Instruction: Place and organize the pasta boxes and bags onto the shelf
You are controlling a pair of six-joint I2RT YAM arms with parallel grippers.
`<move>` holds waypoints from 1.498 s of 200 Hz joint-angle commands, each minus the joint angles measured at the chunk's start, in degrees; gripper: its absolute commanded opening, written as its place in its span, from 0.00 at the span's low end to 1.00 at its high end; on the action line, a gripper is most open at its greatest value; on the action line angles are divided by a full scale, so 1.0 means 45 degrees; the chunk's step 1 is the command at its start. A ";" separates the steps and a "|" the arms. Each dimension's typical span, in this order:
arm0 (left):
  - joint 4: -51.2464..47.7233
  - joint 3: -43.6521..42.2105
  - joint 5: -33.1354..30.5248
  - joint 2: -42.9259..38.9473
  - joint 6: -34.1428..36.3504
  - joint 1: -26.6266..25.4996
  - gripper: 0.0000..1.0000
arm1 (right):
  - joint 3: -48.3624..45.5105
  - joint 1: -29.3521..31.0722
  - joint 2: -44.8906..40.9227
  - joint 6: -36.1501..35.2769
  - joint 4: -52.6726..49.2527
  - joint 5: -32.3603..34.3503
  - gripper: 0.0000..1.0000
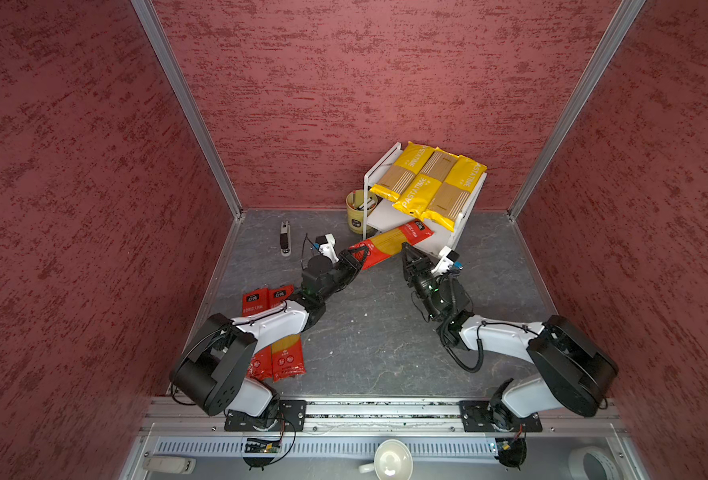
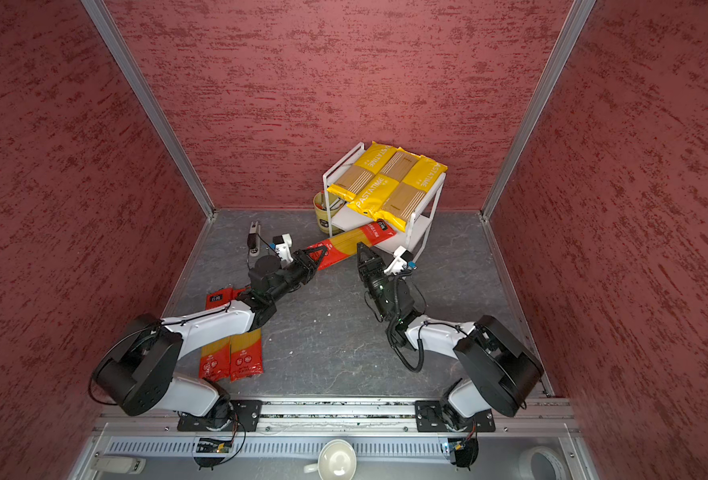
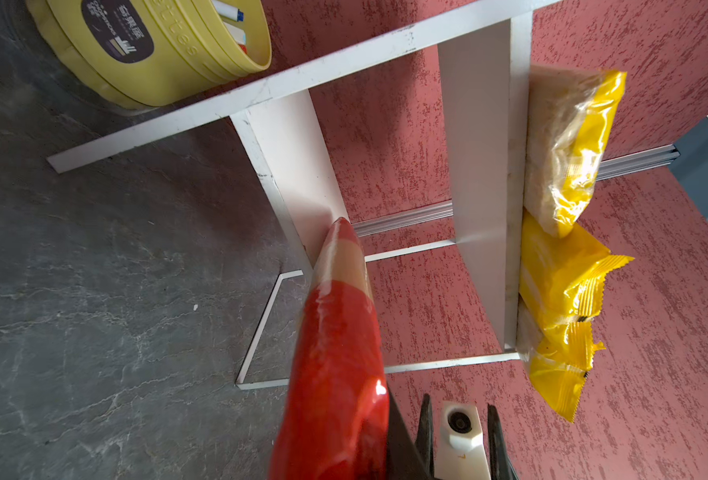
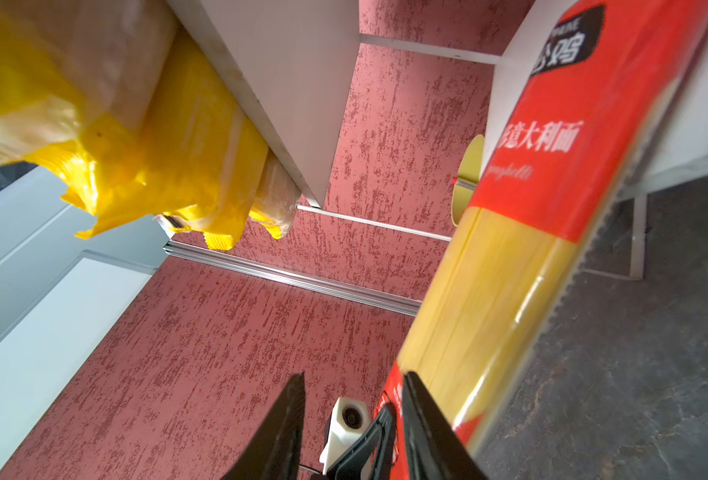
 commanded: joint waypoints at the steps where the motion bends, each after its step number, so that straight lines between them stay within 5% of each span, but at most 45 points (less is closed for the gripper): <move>1: 0.1695 0.0797 0.0066 0.0039 0.0562 0.0050 0.00 | -0.0493 -0.0030 -0.0644 0.0432 -0.0346 -0.0235 0.41; 57: 0.0871 0.3329 -0.0287 0.2546 0.1557 -0.0118 0.00 | -0.1544 -0.0009 -0.2065 0.0713 -0.2800 -0.0539 0.42; 156: -0.0044 0.5798 -0.3795 0.5521 0.1902 -0.1032 0.00 | -0.2016 -0.0016 -0.3217 0.0567 -0.5596 -0.0464 0.42; 219: -0.0750 0.5808 -0.3583 0.5640 0.1403 -0.1213 0.19 | -0.0586 -0.0009 -0.2534 -0.0108 -0.7954 -0.1822 0.42; 247: -0.0340 0.5412 -0.3980 0.5552 0.1030 -0.1260 0.10 | 0.0828 -0.0011 -0.1906 -0.1098 -0.9758 -0.2488 0.42; 299: 0.0087 0.4802 -0.4740 0.5030 0.1381 -0.1089 0.00 | 0.0965 0.0401 -0.1746 -0.0648 -0.9712 -0.2064 0.42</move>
